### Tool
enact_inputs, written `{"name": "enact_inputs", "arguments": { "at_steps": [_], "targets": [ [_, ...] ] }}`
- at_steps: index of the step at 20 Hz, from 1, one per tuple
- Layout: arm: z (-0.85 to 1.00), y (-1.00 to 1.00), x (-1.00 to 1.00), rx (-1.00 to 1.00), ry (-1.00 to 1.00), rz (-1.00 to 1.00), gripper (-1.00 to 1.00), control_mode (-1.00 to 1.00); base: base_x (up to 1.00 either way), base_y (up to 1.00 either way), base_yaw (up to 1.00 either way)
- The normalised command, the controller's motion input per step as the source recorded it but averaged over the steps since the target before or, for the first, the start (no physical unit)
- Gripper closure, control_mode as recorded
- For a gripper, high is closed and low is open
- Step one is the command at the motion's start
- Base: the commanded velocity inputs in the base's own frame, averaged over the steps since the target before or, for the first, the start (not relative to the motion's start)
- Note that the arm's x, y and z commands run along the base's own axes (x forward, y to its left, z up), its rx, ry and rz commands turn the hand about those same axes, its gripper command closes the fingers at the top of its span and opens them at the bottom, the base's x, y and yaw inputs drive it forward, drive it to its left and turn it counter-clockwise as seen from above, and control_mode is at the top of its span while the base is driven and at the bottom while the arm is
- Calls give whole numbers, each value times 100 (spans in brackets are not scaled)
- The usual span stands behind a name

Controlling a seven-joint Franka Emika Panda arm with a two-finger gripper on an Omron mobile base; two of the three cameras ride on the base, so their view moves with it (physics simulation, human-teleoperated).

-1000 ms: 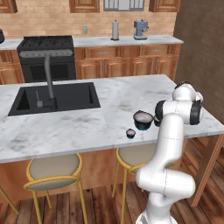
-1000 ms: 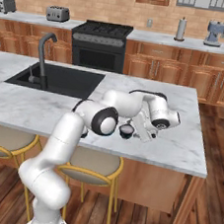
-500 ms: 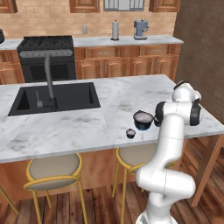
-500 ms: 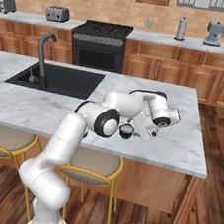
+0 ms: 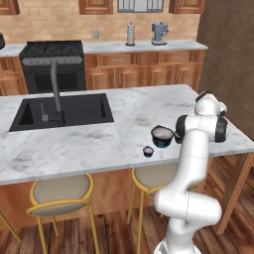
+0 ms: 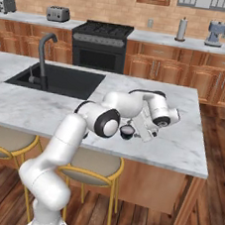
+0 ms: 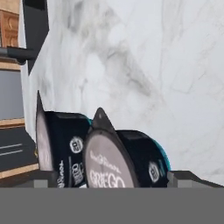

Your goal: Stack the yogurt containers by placing the smaller containers on top of the larger containers.

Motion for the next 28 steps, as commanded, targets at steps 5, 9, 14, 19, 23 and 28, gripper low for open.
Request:
{"name": "enact_inputs", "arguments": {
  "at_steps": [5, 9, 14, 19, 23, 28],
  "targets": [
    [-30, 11, 0, -3, 0, 1, -100, -100, 0, 0, 0],
    [-31, 13, 0, -4, 0, 0, -100, -100, 0, 0, 0],
    [-33, 9, 0, -4, 0, 0, -100, -100, 0, 0, 0],
    [-34, 5, 0, -3, 0, 0, -100, -100, 0, 0, 0],
    [-35, 0, 0, 0, 0, 0, -100, -100, 0, 0, 0],
    [-34, 0, 0, -1, 0, 0, -100, -100, 0, 0, 0]
  ]
}}
